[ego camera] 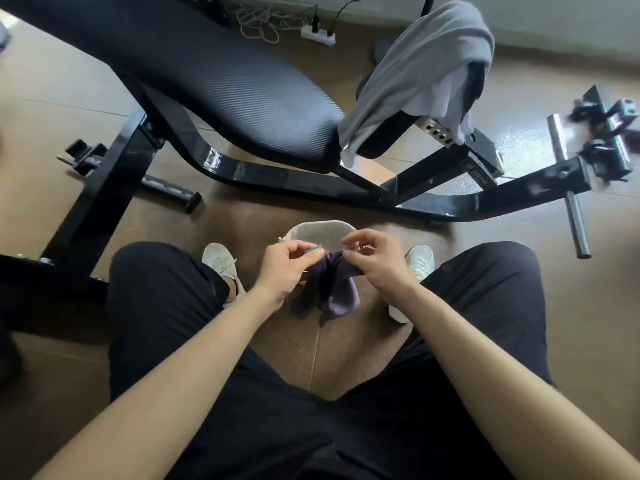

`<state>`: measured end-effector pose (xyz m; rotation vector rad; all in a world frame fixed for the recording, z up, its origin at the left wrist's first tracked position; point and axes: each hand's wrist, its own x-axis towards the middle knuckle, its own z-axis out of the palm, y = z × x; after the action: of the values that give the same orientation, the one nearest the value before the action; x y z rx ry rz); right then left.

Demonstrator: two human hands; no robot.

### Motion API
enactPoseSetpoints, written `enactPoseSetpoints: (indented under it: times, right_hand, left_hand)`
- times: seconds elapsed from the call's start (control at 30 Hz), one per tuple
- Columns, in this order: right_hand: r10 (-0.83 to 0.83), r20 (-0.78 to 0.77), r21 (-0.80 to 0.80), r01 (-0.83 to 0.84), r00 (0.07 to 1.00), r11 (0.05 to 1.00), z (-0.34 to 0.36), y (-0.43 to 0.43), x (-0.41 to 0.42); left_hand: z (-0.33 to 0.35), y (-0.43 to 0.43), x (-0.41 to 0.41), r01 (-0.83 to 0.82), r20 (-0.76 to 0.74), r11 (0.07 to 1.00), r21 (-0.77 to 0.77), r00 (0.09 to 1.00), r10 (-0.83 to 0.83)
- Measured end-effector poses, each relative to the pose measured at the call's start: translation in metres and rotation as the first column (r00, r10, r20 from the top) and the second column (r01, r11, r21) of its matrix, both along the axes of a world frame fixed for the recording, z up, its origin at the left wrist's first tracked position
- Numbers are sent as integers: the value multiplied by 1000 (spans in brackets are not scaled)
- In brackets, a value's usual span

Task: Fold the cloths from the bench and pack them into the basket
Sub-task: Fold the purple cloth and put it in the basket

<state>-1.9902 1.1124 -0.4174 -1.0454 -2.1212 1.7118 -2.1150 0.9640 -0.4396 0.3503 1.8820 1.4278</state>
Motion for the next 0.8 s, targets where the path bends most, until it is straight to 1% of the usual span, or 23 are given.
enactPoseSetpoints:
  times: [0.1,0.17,0.2,0.27,0.3,0.47,0.53,0.67,0.8]
  right_hand:
    - [-4,-42,-128,-1,999,992,-5,-3,-1]
    - [8,-62,-170,-19,998,985,-7,1,3]
    - [26,-71,-165,-38,997,986,-6,2,5]
    - [78,-98,-120,-89,992,989,-5,3,10]
    - [104,-111,-84,-114,988,990,-5,2,12]
    - [142,-124,150,-123,982,981,-13,10,18]
    - [161,-100,202,-139,982,970,-14,12,20]
    - [223,-5,255,-215,975,943,-7,11,24]
    - [225,26,215,-226,974,950,-8,9,22]
  left_hand:
    - [-6,5,7,29,4,999,41,1000,-30]
    - [-11,6,13,-2,21,997,72,1000,1]
    - [-13,6,15,-38,40,996,87,999,34]
    - [-17,7,17,-89,83,989,118,993,79]
    - [-18,7,18,-88,93,988,128,993,76]
    - [-14,7,26,-4,109,978,210,994,-19]
    - [-9,7,29,35,99,974,225,993,-59]
    - [-7,6,31,7,112,976,219,993,-33]
    - [-8,7,30,-33,109,970,242,994,7]
